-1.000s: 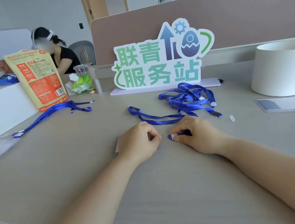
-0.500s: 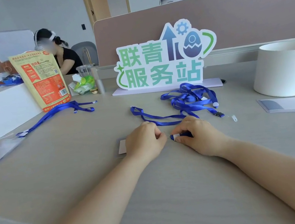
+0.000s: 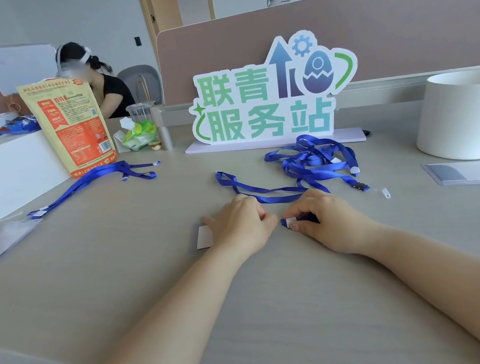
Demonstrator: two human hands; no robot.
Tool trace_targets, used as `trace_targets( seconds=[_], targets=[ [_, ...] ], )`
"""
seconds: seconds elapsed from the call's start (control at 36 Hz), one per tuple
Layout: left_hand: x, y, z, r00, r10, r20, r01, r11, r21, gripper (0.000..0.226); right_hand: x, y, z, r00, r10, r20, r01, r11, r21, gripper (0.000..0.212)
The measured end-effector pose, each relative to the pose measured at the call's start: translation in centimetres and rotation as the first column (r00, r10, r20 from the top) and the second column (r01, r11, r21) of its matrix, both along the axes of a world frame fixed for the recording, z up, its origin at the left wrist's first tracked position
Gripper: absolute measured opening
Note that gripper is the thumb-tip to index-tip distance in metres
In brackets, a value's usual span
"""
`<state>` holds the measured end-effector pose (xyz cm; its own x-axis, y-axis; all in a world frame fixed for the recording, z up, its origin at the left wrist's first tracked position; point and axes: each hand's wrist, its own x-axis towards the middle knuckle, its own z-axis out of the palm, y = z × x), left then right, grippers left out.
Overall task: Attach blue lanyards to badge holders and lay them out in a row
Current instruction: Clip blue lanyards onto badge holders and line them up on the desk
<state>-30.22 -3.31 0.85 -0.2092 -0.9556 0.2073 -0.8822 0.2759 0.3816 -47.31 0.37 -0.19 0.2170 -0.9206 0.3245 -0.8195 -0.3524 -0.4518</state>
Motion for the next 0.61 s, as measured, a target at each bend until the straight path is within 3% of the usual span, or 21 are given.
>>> trace_targets(
  seconds=[0.36,0.61],
  targets=[
    [-0.28,0.36,0.01,1.000,0.009,0.002,-0.009,1.000,-0.004,0.014,-0.04,-0.05,-0.11,1.000,0.012,-0.004,-0.012,1.000,-0.020,0.016],
    [-0.28,0.54,0.24,0.999,0.003,-0.034,-0.003,1.000,0.016,0.020,0.03,-0.02,-0.10,1.000,0.011,-0.009,-0.011,1.000,-0.014,0.016]
  ],
)
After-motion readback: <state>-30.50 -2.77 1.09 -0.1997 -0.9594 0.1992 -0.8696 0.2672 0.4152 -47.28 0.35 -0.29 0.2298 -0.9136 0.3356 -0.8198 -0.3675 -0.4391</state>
